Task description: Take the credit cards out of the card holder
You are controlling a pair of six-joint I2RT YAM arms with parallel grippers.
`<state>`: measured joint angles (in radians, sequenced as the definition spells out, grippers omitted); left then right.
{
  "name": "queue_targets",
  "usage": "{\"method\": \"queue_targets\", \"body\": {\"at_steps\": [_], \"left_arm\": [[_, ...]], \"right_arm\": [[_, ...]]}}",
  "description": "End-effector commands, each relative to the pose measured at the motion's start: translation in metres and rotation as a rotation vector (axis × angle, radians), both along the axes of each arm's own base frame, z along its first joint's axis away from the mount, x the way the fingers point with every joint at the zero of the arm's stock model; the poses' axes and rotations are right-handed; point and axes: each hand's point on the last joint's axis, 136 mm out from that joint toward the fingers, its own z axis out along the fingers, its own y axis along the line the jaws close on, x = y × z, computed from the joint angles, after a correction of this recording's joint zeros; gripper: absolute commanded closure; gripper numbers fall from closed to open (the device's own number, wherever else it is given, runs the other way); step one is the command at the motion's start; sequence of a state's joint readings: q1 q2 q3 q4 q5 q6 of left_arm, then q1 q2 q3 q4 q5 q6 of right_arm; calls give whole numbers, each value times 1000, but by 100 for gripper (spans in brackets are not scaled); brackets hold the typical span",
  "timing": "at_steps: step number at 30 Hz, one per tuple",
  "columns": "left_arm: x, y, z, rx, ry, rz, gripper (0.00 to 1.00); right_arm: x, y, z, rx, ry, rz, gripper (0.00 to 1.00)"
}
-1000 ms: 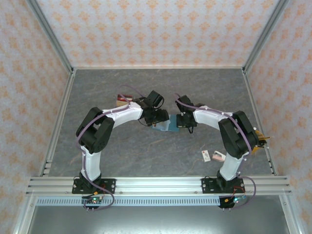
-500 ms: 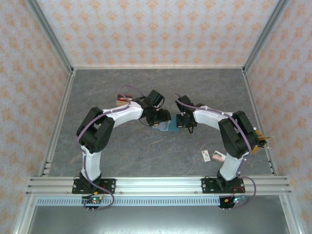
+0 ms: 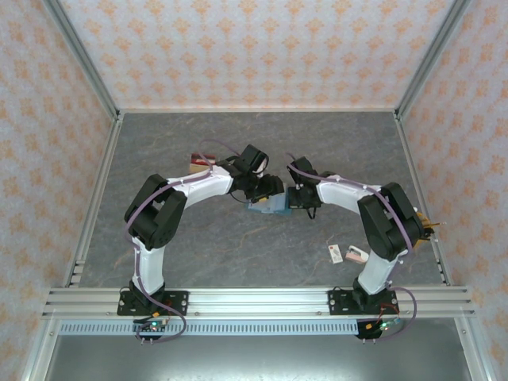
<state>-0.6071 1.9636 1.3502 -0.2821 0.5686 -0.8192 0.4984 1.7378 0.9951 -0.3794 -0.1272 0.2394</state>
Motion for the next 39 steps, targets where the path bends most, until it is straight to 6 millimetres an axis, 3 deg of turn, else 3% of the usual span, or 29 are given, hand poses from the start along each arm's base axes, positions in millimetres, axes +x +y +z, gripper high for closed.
{"method": "queue_targets", "body": {"at_steps": [1,8,11,12,18,20,24,29,31,34,39], "left_arm": [[1,-10,25,-93,-43,-15,45],[4,-13,27,-117,-66,-14,53],[5,-7,22,-86,-62,3,54],[6,-2,32,-80,-87,16,54],[13,43,36,31,-130,112,54],[14,59,34,66,-131,144,53],[12,78,24,106,-117,181,51],[12,81,13,120,-92,185,51],[13,79,10,120,-88,181,51],[13,77,4,123,-77,169,51],[14,70,-2,98,-55,153,53]], "right_arm": [[1,-7,8,-10,-39,-28,97],[4,-16,17,-35,-85,-66,96],[6,-23,25,-43,-124,-97,90],[6,-25,28,-44,-141,-109,86],[6,-29,55,13,-257,-142,65],[5,-28,64,39,-285,-140,62],[4,-17,83,111,-321,-93,59],[3,12,100,159,-309,8,58],[1,27,100,164,-286,57,58],[-3,47,84,175,-198,125,60],[0,51,48,121,-76,126,65]]}}
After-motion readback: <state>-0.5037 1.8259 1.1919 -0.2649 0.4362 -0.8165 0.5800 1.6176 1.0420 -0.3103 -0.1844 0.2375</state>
